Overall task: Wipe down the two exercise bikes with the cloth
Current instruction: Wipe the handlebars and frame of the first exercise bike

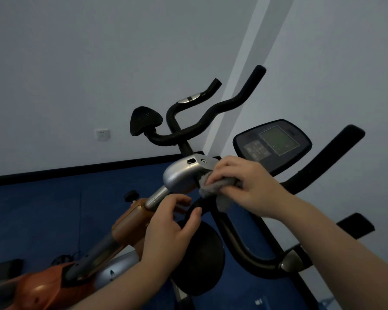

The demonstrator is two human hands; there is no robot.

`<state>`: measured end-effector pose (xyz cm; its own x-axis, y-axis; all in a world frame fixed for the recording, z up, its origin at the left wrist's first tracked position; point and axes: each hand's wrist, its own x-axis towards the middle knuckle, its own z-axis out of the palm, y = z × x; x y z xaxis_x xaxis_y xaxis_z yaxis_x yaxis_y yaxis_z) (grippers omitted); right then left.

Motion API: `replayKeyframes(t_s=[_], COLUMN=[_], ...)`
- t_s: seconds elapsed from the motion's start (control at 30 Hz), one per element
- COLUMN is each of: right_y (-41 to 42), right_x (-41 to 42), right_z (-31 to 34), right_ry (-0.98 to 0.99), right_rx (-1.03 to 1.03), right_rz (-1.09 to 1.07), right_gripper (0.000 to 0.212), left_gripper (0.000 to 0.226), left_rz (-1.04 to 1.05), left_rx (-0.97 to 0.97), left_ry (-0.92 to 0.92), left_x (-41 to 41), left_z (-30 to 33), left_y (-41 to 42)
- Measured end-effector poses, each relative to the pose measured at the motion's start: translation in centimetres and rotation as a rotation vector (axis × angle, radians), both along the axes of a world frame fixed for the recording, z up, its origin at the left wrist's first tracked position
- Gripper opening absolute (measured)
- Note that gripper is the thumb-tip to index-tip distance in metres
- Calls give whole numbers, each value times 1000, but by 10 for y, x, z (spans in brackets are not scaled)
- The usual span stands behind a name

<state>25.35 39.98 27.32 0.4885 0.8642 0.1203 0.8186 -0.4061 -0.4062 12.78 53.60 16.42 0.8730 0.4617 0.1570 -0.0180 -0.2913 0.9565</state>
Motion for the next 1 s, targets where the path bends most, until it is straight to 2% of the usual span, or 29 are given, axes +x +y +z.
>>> replayKeyframes(t_s=[0.13,0.2,0.3,0.4,0.53,0.6,0.73,0.83,0.9,1.0], right_y=[2,3,6,10,3,-12,-18,5,1,-26], right_x=[-20,-19,-20,-25,-14,-2,-4,-22,-25,-15], right_z=[-29,-39,-50,-48,-42,-34,-24,-45,-51,-43], right_ry=[-23,-126,-257,-322,-429,-496,-462,-458,-494,-548], right_rx=[-90,-59,-39,16,-83,-83,71,79,65,66], right_rz=[5,-21,-17,9,142,97,-110,-25,-56,-172], right_gripper=[38,31,34,17,9,9,10,12,13,20], left_gripper=[41,42,43,38,46,48,37,37,39,17], left_rz=[-12,-3,38,46,47,53,74,65,27,-19], left_rx=[-105,-125,-134,-130,-138,-142,-138,-91,-22,71], left_ry=[-2,-17,-32,-44,-38,-28,-9,2,14,67], left_x=[-4,-6,-8,-9,-10,-11,-12,-12,-12,-9], left_z=[-1,0,1,2,2,2,3,6,10,15], left_y=[-2,-4,-7,-9,-9,-9,-11,-11,-9,-1])
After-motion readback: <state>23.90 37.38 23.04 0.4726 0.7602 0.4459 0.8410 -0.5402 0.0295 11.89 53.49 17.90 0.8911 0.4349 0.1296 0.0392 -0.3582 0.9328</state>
